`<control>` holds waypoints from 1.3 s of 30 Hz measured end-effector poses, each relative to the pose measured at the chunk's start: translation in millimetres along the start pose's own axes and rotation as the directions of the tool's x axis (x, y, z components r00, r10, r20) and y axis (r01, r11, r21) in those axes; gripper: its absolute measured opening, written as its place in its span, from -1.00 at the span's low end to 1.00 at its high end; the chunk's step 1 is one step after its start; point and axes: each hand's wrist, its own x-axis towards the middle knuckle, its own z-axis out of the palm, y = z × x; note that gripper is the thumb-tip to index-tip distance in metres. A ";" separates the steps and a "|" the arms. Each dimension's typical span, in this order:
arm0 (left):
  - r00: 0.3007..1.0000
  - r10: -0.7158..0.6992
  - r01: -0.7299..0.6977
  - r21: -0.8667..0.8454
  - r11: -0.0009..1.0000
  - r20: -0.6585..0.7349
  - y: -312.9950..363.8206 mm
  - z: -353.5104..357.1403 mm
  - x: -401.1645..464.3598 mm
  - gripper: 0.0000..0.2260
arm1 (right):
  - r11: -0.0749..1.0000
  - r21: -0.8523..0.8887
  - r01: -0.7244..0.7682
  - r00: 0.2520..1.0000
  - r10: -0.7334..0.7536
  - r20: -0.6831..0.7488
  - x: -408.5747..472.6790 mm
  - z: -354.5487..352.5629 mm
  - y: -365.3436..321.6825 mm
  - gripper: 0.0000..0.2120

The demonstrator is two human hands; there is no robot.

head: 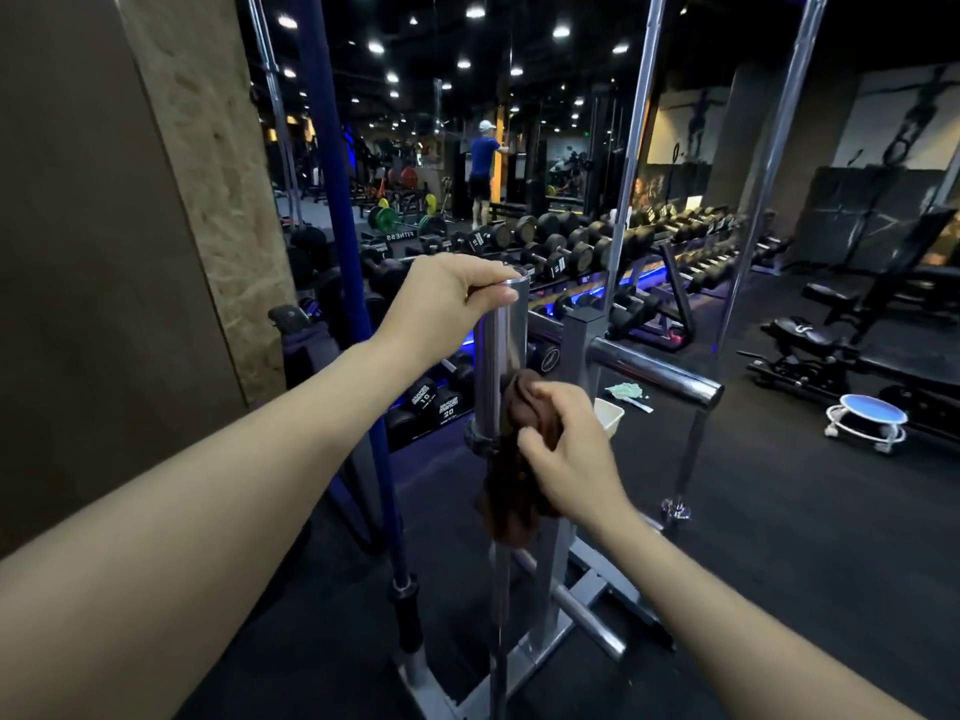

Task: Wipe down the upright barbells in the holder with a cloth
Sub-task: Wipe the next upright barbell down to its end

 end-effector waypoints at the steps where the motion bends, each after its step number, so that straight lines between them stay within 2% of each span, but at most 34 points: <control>1: 1.000 0.003 -0.003 -0.004 1.000 -0.002 -2.0 -0.3 0.2 -0.78 | 0.996 0.054 -0.075 0.997 0.073 0.031 -2.8 7.0 -1.8 -0.55; 3: 1.000 0.004 -0.004 -0.016 1.000 -0.011 -6.3 -1.1 0.6 -0.78 | 0.948 0.215 -0.236 0.971 0.219 0.101 -3.0 12.1 -2.9 -0.49; 5: 1.000 0.012 -0.012 -0.019 1.000 -0.002 -7.7 -0.5 0.9 -0.78 | 0.928 0.259 -0.268 0.960 0.235 0.150 -3.4 13.1 3.8 -0.33; 7: 1.000 0.017 -0.017 -0.017 1.000 0.005 -7.0 -0.1 1.0 -0.77 | 0.967 0.150 -0.208 0.967 0.180 0.177 -6.8 17.7 7.5 -0.29; 10: 1.000 0.015 -0.015 -0.030 0.999 0.019 -6.6 -2.1 1.0 -0.77 | 0.987 -0.152 -0.054 0.983 0.079 0.165 -11.5 23.5 8.4 -0.27; 12: 0.999 0.012 -0.010 -0.048 0.999 0.031 -6.3 -3.5 0.2 -0.78 | 0.952 -0.305 -0.028 0.990 0.069 0.124 -9.4 22.3 12.5 -0.26; 14: 0.999 0.010 -0.007 -0.059 0.998 0.039 -6.5 -3.3 0.1 -0.78 | 0.929 -0.367 -0.046 0.988 0.096 0.119 -5.1 18.8 17.8 -0.36; 17: 0.999 0.029 -0.027 -0.061 0.998 0.034 -9.7 -2.3 2.2 -0.78 | 0.962 -0.244 -0.125 0.983 0.154 0.104 11.4 10.5 25.7 -0.61; 19: 0.999 0.034 -0.032 -0.077 0.997 0.033 -12.1 -2.2 2.7 -0.78 | 0.978 -0.120 -0.173 0.978 0.185 0.093 24.0 5.7 33.7 -0.69; 21: 0.999 0.049 -0.048 -0.088 0.995 0.012 -13.5 -2.2 1.1 -0.78 | 0.977 -0.016 -0.214 0.974 0.215 0.074 32.8 3.6 41.4 -0.74; 24: 0.998 0.059 -0.059 -0.084 0.995 0.004 -15.8 -4.0 0.7 -0.77 | 0.945 0.127 -0.301 0.950 0.286 0.123 40.1 8.3 51.7 -0.77; 26: 0.998 0.060 -0.058 -0.075 0.995 0.017 -15.9 -4.9 2.1 -0.77 | 0.932 0.131 -0.339 0.939 0.325 0.115 46.7 11.8 55.0 -0.73; 28: 0.996 0.077 -0.074 -0.080 0.994 0.038 -14.7 -5.0 3.4 -0.77 | 0.929 0.110 -0.352 0.936 0.349 0.045 53.7 8.9 52.3 -0.63; 30: 0.994 0.095 -0.089 -0.092 0.992 0.054 -14.3 -6.5 4.2 -0.76 | 0.930 0.094 -0.356 0.927 0.364 -0.089 62.7 -1.6 40.1 -0.59; 33: 0.993 0.100 -0.092 -0.112 0.989 0.068 -16.9 -8.2 4.6 -0.74 | 0.934 0.255 -0.251 0.904 0.320 -0.284 78.6 -16.5 5.4 -0.73; 34: 0.993 0.090 -0.080 -0.134 0.988 0.074 -17.1 -8.0 4.1 -0.74 | 0.922 0.335 -0.196 0.914 0.295 -0.279 83.9 -14.9 -8.2 -0.78; 35: 0.994 0.080 -0.066 -0.160 0.985 0.079 -17.7 -6.9 3.8 -0.74 | 0.909 0.387 -0.157 0.933 0.265 -0.244 88.3 -9.3 -19.8 -0.73; 37: 0.995 0.063 -0.048 -0.200 0.979 0.072 -18.2 -5.1 1.4 -0.72 | 0.916 0.366 -0.162 0.969 0.219 -0.118 85.0 10.5 -32.6 -0.57; 39: 0.997 0.045 -0.030 -0.216 0.976 0.063 -20.9 -4.8 0.5 -0.73 | 0.935 0.311 -0.169 0.979 0.195 -0.055 69.9 25.2 -30.1 -0.53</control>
